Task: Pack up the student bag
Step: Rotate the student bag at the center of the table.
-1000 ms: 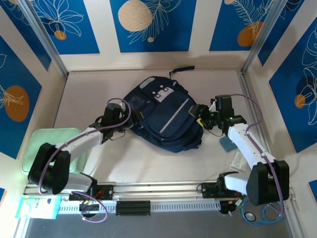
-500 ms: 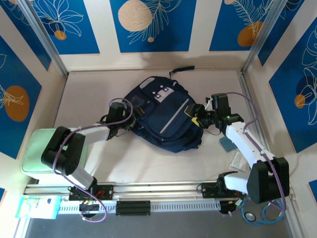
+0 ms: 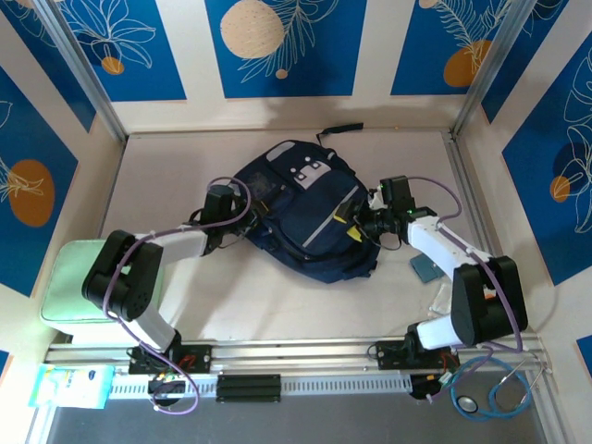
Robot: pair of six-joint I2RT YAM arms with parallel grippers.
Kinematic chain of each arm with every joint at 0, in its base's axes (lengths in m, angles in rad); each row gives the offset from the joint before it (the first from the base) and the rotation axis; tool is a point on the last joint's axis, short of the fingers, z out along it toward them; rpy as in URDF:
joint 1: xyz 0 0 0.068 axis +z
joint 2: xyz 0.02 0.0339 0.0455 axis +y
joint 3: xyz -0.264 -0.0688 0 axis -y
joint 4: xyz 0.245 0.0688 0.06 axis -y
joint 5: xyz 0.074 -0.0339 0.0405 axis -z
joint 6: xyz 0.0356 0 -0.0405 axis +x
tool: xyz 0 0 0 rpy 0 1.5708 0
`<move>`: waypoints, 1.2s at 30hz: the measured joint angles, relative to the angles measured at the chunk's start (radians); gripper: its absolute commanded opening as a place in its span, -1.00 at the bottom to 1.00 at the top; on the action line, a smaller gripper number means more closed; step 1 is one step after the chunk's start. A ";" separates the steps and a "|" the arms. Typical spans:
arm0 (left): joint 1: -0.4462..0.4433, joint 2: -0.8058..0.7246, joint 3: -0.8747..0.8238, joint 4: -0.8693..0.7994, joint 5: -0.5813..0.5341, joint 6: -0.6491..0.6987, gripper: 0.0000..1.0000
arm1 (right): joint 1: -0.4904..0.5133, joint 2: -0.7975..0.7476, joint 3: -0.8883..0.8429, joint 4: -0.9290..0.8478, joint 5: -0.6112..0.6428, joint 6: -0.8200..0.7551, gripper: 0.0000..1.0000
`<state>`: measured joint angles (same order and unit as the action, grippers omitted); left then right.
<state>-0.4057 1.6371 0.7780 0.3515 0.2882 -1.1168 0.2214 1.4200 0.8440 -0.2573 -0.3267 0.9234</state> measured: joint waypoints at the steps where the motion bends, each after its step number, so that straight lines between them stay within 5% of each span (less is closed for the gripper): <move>1: 0.000 -0.002 0.002 -0.004 0.000 0.003 -0.71 | 0.000 0.010 0.006 -0.001 -0.001 -0.001 0.28; 9: 0.000 -0.116 -0.001 -0.090 -0.031 0.019 -0.99 | -0.026 0.155 0.178 -0.033 -0.049 -0.045 0.26; 20: 0.000 -0.294 -0.095 -0.187 -0.092 -0.004 -1.00 | -0.027 0.367 0.459 -0.045 -0.002 -0.147 0.22; 29: -0.032 -0.317 -0.095 -0.229 -0.107 -0.003 -1.00 | -0.010 0.111 0.390 -0.202 0.255 -0.245 0.28; 36: -0.072 -0.317 -0.095 -0.225 -0.145 -0.021 -1.00 | 0.280 -0.039 0.269 -0.260 0.381 -0.182 0.20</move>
<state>-0.4778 1.3201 0.6827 0.1268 0.1432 -1.1378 0.5011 1.3815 1.1130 -0.5171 0.0544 0.7418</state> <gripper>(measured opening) 0.092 0.608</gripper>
